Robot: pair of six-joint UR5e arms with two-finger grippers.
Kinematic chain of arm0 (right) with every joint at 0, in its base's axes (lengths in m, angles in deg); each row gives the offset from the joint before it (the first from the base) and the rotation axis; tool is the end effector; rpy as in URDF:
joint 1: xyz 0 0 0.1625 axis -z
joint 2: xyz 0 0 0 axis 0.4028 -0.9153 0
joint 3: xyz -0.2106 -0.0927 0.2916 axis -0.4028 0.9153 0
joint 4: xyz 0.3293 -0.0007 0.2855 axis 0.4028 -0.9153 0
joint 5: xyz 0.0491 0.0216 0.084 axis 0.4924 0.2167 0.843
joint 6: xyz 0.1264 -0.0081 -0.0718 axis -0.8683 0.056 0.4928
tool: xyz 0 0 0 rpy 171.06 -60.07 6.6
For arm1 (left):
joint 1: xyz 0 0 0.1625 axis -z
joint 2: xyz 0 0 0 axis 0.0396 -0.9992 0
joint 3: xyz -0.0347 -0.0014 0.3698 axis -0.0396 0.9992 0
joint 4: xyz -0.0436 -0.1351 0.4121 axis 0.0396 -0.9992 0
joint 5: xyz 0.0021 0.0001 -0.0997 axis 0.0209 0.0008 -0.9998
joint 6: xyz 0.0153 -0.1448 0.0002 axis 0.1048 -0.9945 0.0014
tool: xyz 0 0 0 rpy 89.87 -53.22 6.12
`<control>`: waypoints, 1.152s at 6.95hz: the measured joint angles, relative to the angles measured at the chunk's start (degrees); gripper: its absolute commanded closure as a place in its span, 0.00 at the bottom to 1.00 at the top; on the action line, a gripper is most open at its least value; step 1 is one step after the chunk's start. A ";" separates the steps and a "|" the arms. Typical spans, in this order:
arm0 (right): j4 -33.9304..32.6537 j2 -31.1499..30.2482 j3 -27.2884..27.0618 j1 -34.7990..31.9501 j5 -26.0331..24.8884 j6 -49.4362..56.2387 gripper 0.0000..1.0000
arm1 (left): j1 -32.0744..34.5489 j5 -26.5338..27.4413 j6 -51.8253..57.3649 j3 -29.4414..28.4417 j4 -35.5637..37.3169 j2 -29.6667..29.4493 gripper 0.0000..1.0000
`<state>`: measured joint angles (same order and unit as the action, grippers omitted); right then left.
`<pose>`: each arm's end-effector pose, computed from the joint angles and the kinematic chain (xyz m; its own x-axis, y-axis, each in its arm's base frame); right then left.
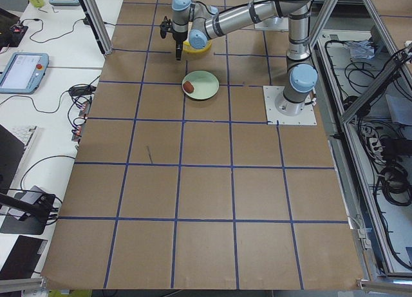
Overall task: Place buns in different layers of steamer
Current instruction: 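Lower top tier onto lower tier with right gripper while left moves over bowl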
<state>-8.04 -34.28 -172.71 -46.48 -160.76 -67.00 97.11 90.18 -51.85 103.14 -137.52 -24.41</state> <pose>-0.0607 -0.5302 0.3619 -0.9945 0.0962 0.0413 0.1014 0.9834 0.1506 -0.1919 -0.5783 0.1674 -0.9937 0.0939 0.0615 0.0869 0.9905 -0.1070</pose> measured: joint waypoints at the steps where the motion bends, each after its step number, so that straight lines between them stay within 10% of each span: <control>1: 0.01 0.00 -0.02 -0.07 0.01 0.03 0.98 | -2.48 1.57 5.96 0.69 -0.51 0.31 0.00; 8: -18.28 8.15 -5.28 -18.59 0.11 -10.37 0.98 | -4.34 10.06 10.79 5.99 -1.66 -0.99 0.00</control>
<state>-26.32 -26.13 -177.99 -65.07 -160.65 -77.37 92.77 100.24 -41.06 109.13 -139.19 -25.41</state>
